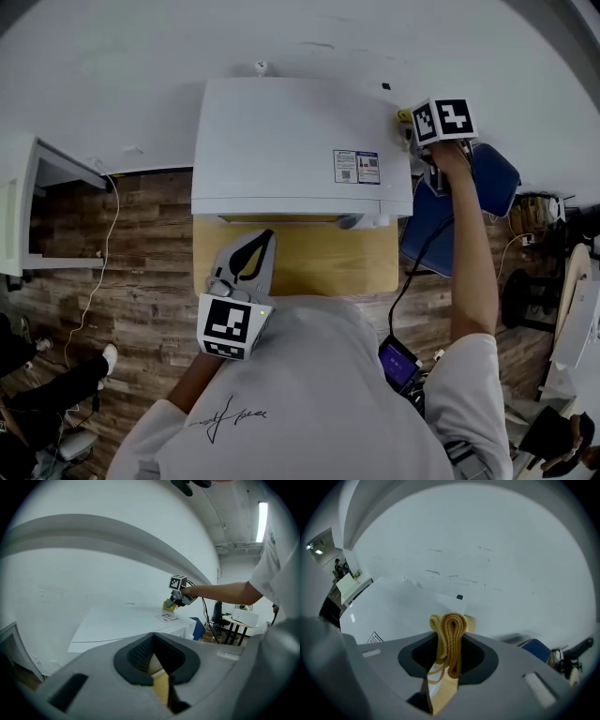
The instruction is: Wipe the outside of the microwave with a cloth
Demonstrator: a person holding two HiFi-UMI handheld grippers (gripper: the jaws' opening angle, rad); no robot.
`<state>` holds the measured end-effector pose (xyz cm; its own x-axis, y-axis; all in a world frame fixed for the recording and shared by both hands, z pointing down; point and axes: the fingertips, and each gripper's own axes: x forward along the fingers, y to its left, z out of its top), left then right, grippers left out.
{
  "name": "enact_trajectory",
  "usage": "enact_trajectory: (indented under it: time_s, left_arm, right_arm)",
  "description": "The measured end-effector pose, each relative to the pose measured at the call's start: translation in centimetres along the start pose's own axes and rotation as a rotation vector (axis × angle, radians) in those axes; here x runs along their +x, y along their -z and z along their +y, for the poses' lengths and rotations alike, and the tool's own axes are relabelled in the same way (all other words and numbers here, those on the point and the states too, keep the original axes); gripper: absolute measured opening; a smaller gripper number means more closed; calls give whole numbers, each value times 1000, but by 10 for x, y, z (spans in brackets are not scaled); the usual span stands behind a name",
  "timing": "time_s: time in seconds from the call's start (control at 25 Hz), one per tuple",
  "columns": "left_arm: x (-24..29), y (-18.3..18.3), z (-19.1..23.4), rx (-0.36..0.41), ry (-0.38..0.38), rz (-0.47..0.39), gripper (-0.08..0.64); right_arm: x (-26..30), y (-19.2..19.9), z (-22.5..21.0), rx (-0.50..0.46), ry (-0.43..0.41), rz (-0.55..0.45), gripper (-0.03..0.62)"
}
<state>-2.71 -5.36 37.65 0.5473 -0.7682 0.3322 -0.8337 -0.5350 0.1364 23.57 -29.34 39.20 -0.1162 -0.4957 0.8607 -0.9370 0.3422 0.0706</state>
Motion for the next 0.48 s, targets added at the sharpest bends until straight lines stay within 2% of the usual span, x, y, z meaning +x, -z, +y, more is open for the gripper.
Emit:
enact_trajectory:
  time_s: [0.28,0.48]
  left_arm:
    - [1,1,-3,0,12,4,-5]
    - [-1,2,-2,-3,13,1,-5]
  right_arm:
    - [1,-3,7,-56,37,6,118]
    - [1,-6,18,-81,30,6,118]
